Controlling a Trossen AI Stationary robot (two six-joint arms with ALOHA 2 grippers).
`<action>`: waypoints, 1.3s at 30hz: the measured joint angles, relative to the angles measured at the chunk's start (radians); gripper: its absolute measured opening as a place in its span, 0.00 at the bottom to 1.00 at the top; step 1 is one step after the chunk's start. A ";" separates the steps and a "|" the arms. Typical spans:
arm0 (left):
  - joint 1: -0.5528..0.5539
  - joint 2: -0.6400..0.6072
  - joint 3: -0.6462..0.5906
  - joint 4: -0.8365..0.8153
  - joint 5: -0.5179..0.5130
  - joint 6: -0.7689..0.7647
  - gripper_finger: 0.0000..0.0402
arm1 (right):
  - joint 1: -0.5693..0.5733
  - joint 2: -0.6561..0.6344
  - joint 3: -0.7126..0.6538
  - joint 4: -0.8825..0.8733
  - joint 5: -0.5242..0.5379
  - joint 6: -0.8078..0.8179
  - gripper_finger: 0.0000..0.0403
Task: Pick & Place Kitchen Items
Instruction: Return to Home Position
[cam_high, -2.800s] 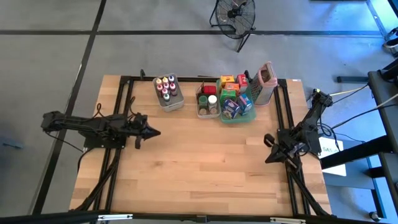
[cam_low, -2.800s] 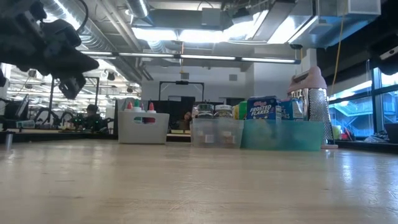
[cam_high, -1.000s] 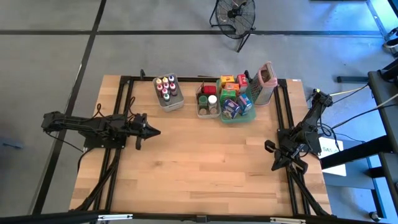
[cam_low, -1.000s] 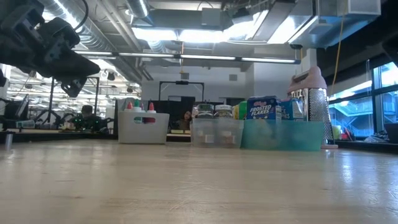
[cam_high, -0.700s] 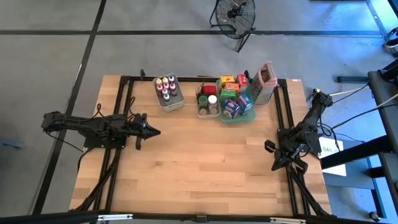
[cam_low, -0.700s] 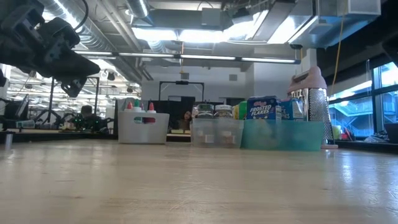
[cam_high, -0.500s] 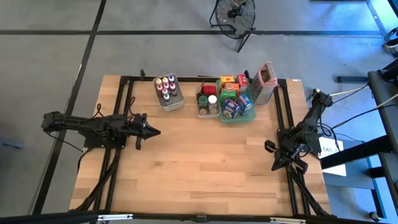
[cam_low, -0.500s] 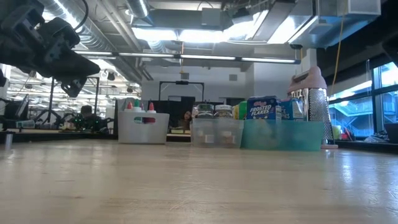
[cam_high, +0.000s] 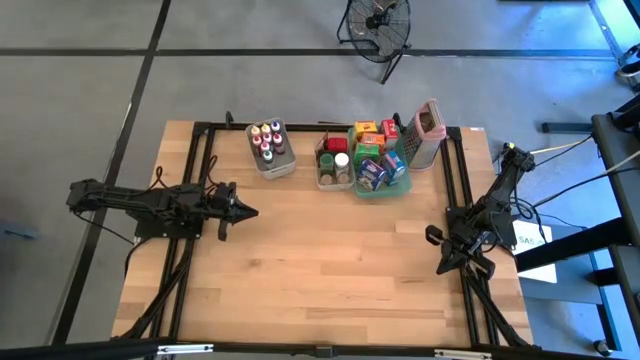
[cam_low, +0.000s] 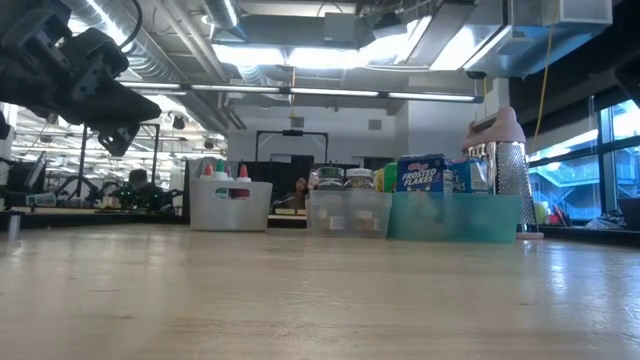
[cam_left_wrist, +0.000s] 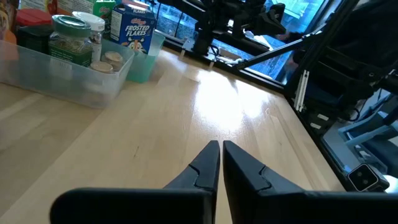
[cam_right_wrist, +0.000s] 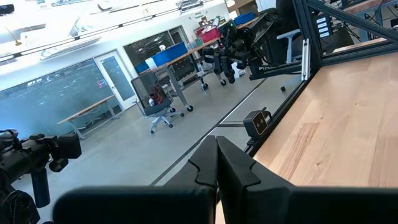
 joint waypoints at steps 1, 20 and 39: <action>0.000 0.000 0.000 0.000 0.000 0.000 0.04 | 0.000 0.000 0.000 0.000 0.000 0.000 0.01; 0.000 0.000 0.000 0.000 0.000 0.000 0.04 | 0.000 0.000 0.000 0.000 0.000 0.000 0.01; 0.000 0.000 0.000 0.000 0.000 0.000 0.03 | 0.000 0.000 0.000 0.000 0.000 0.000 0.01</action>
